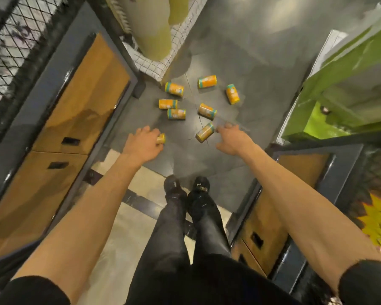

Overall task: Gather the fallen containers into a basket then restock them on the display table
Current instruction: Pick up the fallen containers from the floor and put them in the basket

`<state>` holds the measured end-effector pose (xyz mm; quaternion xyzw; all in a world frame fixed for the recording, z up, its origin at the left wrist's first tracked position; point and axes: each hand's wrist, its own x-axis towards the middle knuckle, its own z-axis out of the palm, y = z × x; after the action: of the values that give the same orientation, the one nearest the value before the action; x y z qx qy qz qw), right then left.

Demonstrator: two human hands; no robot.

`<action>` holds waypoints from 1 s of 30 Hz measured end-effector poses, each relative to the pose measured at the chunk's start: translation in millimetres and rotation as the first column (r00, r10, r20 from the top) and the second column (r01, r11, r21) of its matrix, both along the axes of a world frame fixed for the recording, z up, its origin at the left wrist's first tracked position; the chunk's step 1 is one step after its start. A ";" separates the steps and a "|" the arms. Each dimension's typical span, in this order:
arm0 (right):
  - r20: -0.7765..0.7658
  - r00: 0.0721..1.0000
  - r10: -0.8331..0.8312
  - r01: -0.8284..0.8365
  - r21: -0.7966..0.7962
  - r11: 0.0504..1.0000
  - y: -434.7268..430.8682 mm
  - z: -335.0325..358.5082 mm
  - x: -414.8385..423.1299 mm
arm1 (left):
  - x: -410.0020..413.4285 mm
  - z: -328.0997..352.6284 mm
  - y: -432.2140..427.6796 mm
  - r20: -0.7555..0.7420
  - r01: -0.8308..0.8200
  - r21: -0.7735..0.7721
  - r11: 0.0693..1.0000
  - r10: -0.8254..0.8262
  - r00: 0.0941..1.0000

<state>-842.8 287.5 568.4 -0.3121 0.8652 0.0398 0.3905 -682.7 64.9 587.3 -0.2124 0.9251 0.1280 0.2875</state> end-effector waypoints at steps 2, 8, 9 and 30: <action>0.003 1.000 0.027 -0.027 0.029 0.999 -5.6 -33.1 -7.5 | -7.7 -32.6 -10.1 0.031 -0.011 0.015 1.000 0.010 0.999; 0.013 0.996 0.093 -0.093 0.087 0.992 -29.3 -172.7 -29.0 | -8.6 -180.4 -36.1 0.105 -0.108 0.047 0.993 0.103 0.989; 0.014 0.996 0.089 -0.090 0.094 0.992 -33.8 -198.3 -31.6 | -7.3 -209.5 -40.1 0.121 -0.105 0.054 0.993 0.098 0.988; -0.145 0.877 0.459 -0.453 0.074 0.888 -75.3 -629.5 -108.7 | -60.4 -652.7 -122.5 0.142 0.097 0.011 0.995 -0.097 0.985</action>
<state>-951.5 212.3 -61.1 -0.4953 0.7946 0.1717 0.3061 -743.1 -57.6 -65.3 -0.1750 0.9113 0.1003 0.3590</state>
